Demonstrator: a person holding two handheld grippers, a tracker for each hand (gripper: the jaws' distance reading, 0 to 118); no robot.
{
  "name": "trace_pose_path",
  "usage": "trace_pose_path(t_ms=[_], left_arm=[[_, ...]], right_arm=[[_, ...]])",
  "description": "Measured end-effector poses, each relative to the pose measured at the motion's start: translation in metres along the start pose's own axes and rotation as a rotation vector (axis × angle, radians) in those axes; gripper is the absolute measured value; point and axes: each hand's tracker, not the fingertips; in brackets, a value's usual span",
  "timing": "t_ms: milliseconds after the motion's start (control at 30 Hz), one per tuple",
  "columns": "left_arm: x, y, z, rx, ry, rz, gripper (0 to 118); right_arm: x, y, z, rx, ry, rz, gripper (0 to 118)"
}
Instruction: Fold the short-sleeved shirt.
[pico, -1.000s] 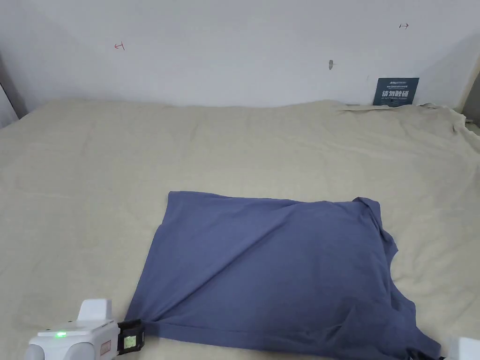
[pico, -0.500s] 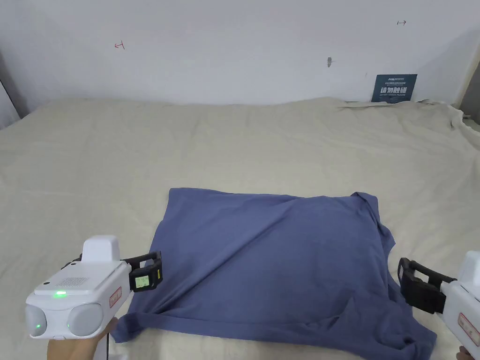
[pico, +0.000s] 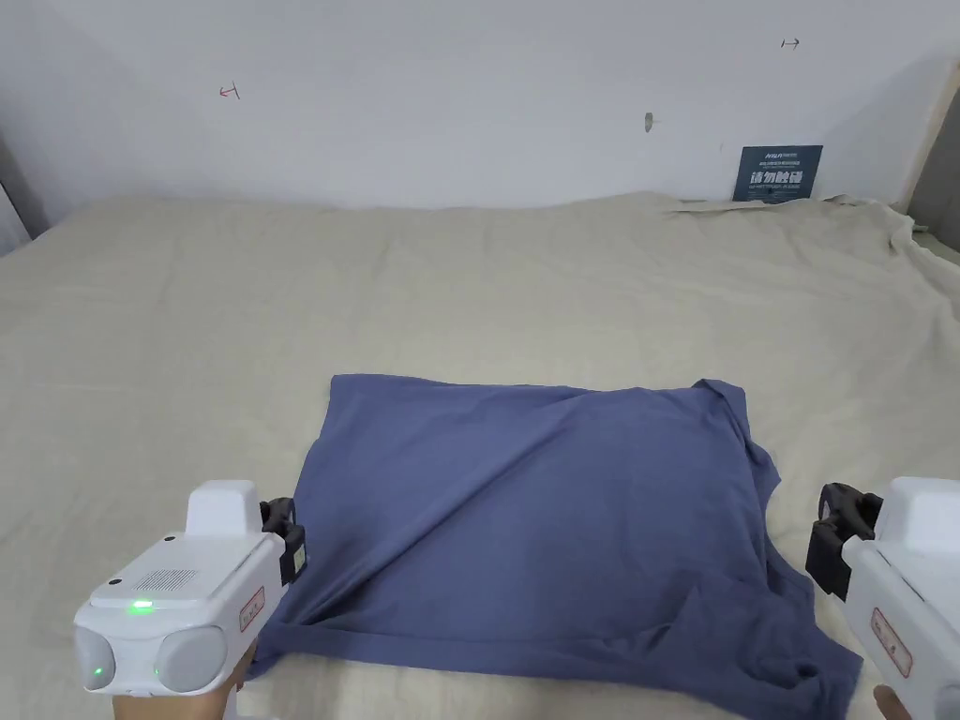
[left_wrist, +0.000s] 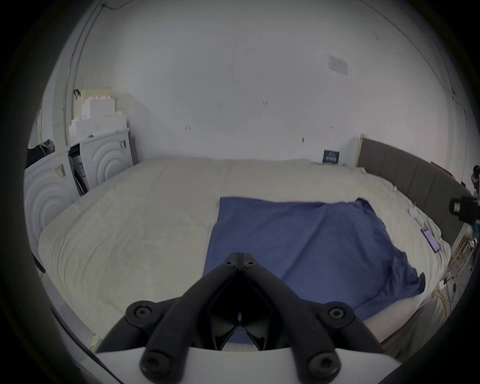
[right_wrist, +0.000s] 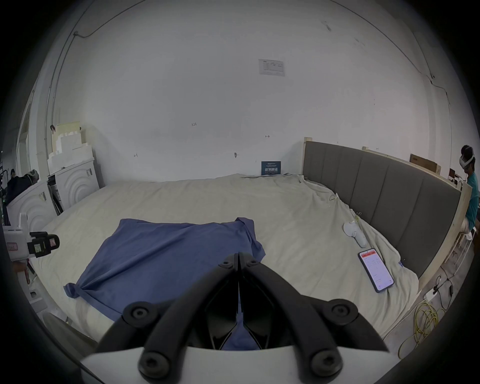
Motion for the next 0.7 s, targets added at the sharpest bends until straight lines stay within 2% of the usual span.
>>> trace_pose_path(t_ms=[267,333,400,467,500,700], left_arm=[[-0.027,-0.021,-0.024,-0.274,0.015,0.084,0],[-0.034,-0.028,-0.029,-0.321,0.014,0.095,13],[-0.039,-0.036,-0.035,-0.362,-0.002,0.117,48],[-0.045,-0.043,-0.044,-0.437,0.007,0.14,91],[-0.047,-0.046,-0.047,-0.46,0.018,0.134,97],[-0.051,-0.069,-0.068,-0.535,0.075,0.08,98]], right_arm=[[-0.006,-0.001,0.007,-0.019,0.021,-0.022,0],[-0.001,-0.005,0.003,-0.031,0.025,-0.025,0],[0.0,-0.008,0.002,-0.04,0.028,-0.027,0],[0.002,-0.011,0.0,-0.051,0.028,-0.027,0],[0.004,-0.012,0.0,-0.055,0.029,-0.03,0],[0.011,-0.019,-0.001,-0.08,0.023,-0.042,0]])
